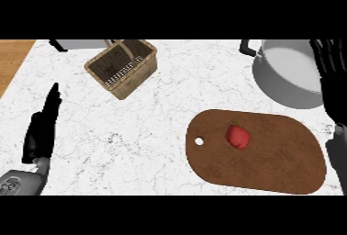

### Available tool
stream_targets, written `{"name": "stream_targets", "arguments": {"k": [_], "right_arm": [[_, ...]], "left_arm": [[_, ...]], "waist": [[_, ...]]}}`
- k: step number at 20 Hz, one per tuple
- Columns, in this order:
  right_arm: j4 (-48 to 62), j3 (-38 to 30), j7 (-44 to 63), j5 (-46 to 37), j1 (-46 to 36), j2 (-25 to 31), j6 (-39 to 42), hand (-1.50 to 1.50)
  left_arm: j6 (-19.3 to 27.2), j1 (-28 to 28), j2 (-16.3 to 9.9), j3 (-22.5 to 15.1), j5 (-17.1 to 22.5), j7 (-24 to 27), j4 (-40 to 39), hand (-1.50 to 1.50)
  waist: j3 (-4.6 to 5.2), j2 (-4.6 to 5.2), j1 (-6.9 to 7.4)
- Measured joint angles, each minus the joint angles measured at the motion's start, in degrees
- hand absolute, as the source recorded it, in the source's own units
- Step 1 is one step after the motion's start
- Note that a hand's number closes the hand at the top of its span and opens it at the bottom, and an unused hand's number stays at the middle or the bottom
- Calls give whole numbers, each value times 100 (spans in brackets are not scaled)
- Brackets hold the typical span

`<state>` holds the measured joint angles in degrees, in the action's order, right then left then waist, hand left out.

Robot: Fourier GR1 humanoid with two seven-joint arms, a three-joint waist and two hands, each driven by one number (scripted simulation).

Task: Pick the bell pepper from the cutting board and place it in the pot

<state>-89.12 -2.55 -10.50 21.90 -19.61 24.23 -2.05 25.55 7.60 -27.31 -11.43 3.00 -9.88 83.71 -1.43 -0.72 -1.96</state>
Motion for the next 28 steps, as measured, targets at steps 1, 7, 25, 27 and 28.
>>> {"name": "stream_targets", "arguments": {"k": [1,7,25,27,28], "right_arm": [[-66,16,34,-12,112,-5,11,-150],[281,1132,868,-874,-110,-95,-136,150],[-2876,2722,4076,-5308,955,1776,-414,-150],[-3234,2806,4792,-5303,778,1898,152,-150],[-3416,2877,5161,-5281,707,1910,419,-150]], "left_arm": [[-62,-20,6,15,33,21,48,0],[-384,245,515,-201,509,-107,545,0],[-820,-75,813,-41,1316,-393,1106,0],[-843,-3,830,-44,1323,-432,1107,0],[-862,0,847,-45,1322,-408,1074,0]], "waist": [[31,11,34],[206,64,287],[179,-21,30],[178,-3,65],[178,5,80]]}}
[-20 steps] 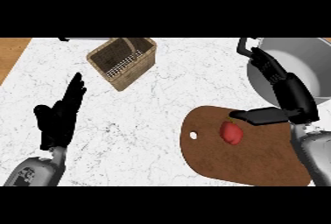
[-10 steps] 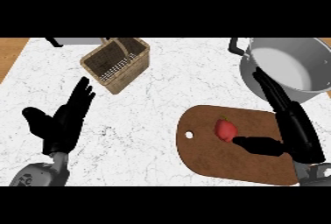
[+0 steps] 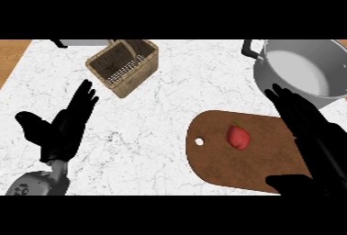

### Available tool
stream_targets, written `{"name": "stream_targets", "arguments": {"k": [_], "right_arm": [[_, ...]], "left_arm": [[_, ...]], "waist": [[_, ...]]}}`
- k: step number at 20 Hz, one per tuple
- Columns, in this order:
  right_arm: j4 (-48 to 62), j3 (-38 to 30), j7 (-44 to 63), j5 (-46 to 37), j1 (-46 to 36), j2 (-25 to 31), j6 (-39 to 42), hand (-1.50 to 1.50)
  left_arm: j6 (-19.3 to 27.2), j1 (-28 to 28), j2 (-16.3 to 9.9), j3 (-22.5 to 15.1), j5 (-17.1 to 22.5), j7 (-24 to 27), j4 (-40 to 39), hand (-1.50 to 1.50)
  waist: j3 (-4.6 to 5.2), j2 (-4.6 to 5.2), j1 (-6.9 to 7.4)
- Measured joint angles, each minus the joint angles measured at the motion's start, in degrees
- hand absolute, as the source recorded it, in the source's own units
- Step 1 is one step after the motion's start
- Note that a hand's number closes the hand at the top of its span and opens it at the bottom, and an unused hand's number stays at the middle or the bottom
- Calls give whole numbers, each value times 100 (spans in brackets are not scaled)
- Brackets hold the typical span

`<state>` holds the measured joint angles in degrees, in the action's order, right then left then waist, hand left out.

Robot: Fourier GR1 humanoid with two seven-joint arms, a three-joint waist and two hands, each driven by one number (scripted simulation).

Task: Pick the bell pepper from the cutting board and place it in the pot

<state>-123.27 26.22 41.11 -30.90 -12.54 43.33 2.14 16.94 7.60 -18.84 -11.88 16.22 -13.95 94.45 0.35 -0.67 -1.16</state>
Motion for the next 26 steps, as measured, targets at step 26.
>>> {"name": "stream_targets", "arguments": {"k": [26], "right_arm": [[1184,698,2465,645,-1305,-1187,1796,-150]], "left_arm": [[-103,86,234,24,-200,-144,60,0]], "waist": [[-24,53,127]]}}
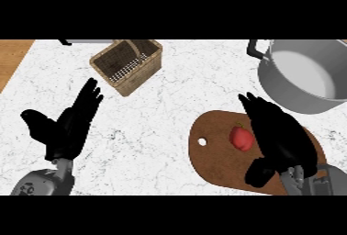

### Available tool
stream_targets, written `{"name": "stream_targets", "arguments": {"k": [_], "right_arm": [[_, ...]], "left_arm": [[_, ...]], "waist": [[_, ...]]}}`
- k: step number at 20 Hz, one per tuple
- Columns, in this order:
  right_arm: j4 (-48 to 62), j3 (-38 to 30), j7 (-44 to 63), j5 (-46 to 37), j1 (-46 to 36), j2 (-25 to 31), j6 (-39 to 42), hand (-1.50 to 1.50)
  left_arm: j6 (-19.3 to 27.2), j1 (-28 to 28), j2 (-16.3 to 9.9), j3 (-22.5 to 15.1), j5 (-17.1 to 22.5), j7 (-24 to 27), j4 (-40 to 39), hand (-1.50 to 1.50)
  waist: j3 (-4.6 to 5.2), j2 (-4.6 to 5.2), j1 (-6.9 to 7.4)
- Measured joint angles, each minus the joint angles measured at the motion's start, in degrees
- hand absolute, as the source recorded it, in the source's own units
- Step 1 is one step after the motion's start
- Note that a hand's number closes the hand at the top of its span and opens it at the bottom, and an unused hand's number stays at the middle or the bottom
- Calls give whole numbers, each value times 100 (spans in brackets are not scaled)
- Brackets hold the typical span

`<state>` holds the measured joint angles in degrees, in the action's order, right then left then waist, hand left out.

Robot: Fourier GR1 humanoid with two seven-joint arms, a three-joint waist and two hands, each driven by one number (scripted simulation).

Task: Pick the bell pepper from the cutting board and place it in the pot

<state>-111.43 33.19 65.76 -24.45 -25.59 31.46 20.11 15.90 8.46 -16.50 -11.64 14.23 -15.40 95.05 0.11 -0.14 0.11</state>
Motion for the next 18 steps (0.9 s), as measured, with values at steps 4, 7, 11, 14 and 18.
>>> {"name": "stream_targets", "arguments": {"k": [4,7,11,14,18], "right_arm": [[44,1,8,-269,34,-223,24,-150],[174,17,-41,-547,58,-479,20,-150],[353,0,-87,-848,75,-793,41,-150],[578,-75,-89,-998,50,-1018,68,-150],[928,-129,-88,-1290,43,-1272,94,-150]], "left_arm": [[-76,81,17,106,11,4,-84,0],[-115,54,74,113,-40,59,-138,0],[-176,-67,112,113,-78,94,-63,0],[-211,-108,130,139,-89,123,-63,0],[-142,-110,171,124,-172,13,17,0]], "waist": [[-3,2,-14],[-4,4,-9],[-5,3,1],[-4,4,8],[-5,3,12]]}}
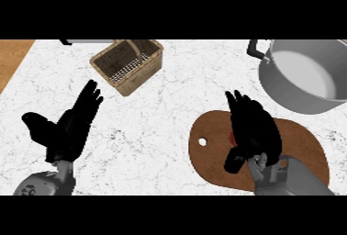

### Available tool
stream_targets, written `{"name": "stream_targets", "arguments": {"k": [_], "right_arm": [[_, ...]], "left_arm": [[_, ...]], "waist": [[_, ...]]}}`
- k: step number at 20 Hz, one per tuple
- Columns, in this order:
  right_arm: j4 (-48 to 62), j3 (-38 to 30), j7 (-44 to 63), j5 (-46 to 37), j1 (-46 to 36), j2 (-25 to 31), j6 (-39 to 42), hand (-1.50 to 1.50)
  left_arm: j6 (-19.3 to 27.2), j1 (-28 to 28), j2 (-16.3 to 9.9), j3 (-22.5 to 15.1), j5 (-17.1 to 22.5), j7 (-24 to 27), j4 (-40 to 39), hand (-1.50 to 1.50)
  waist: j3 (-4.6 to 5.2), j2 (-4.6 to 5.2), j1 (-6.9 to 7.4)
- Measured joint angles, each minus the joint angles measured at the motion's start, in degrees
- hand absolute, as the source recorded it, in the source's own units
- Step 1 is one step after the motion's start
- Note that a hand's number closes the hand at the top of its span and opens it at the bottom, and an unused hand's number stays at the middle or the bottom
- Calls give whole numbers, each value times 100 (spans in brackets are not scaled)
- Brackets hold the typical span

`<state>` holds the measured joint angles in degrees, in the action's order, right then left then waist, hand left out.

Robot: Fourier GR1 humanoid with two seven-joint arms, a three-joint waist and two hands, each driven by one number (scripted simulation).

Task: Pick the bell pepper from the cutting board and place it in the pot

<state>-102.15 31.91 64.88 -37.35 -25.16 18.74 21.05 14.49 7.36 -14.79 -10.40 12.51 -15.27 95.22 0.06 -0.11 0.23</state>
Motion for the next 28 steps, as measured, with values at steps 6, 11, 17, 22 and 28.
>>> {"name": "stream_targets", "arguments": {"k": [6,11,17,22,28], "right_arm": [[487,-176,-132,-387,59,-192,77,-150],[816,-266,-312,-650,180,-326,164,-150],[1343,-396,-437,-916,221,-513,319,-150],[1833,-636,-605,-1114,145,-654,432,-150],[1932,-896,-850,-1327,244,-801,573,150]], "left_arm": [[-94,10,-39,83,39,-146,149,0],[-158,-26,20,144,-15,-39,42,0],[-188,-1,54,174,-41,-147,143,0],[-171,85,150,189,-124,-198,71,0],[-303,20,156,307,-142,-317,232,0]], "waist": [[-1,2,-2],[-2,6,-12],[-3,9,-8],[-4,13,-7],[-3,6,-12]]}}
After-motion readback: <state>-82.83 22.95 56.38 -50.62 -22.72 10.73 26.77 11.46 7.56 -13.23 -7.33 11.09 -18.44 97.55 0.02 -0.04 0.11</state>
